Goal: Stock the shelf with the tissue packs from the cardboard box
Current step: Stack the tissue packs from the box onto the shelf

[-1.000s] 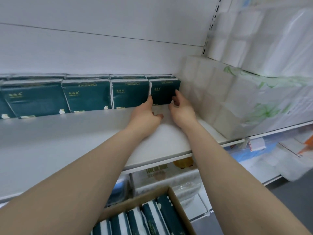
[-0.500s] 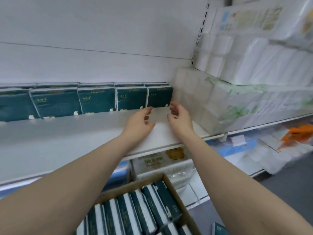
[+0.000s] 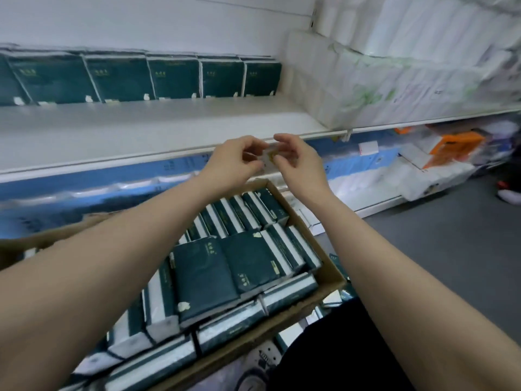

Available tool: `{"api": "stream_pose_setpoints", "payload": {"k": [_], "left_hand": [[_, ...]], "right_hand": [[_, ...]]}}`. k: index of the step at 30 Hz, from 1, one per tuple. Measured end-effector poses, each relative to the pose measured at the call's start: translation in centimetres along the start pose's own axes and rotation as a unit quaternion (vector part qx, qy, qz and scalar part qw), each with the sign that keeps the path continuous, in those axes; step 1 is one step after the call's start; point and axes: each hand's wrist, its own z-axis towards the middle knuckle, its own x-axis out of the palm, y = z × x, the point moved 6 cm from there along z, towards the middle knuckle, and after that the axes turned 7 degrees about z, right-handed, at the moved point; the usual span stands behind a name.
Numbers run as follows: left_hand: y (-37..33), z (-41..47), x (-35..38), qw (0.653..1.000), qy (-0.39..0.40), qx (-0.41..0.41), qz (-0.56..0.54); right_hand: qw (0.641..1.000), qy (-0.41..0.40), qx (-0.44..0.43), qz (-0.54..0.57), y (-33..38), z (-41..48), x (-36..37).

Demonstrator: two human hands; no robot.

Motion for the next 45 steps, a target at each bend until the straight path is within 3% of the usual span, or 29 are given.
{"api": "stream_pose_setpoints", "payload": {"k": [5,13,20,25,29,36,41,45], "left_hand": [[1.8,-4.3,1.7,0.98,0.135,-0.015,0.144],[4.1,-7.9,3.0,0.917,0.246,-0.065,0.306],[4.9,-8.7,4.4,0.873,0.278,-0.092,0.39],[5.2,-8.6,4.7,0.865,0.289,-0.109,0.396],[4.6,-8.4,4.6,0.876,0.296,-0.107,0.366],[4.6,-7.7,5.3,0.901,0.275,-0.093,0.322],[4.9,-6.3,3.4,0.966,0.142,-0.147,0.161],[5.4,-5.7,1.9,0.968,0.09,-0.234,-0.025]], "right_hand": [[0.994,0.062,0.082,-0.029,-1.5,-6.4,0.9],[0.945,0.188,0.219,-0.155,-4.5,-12.4,1.8],[0.912,0.24,0.284,-0.173,-4.8,-13.9,2.4],[0.921,0.212,0.303,-0.121,-4.9,-13.7,2.7],[0.918,0.172,0.356,-0.024,-5.5,-13.6,3.0],[0.916,0.131,0.377,0.037,-6.2,-12.3,3.2],[0.936,-0.009,0.322,0.146,-5.8,-9.6,1.9],[0.921,-0.067,0.274,0.269,-3.5,-8.1,2.0]]}}
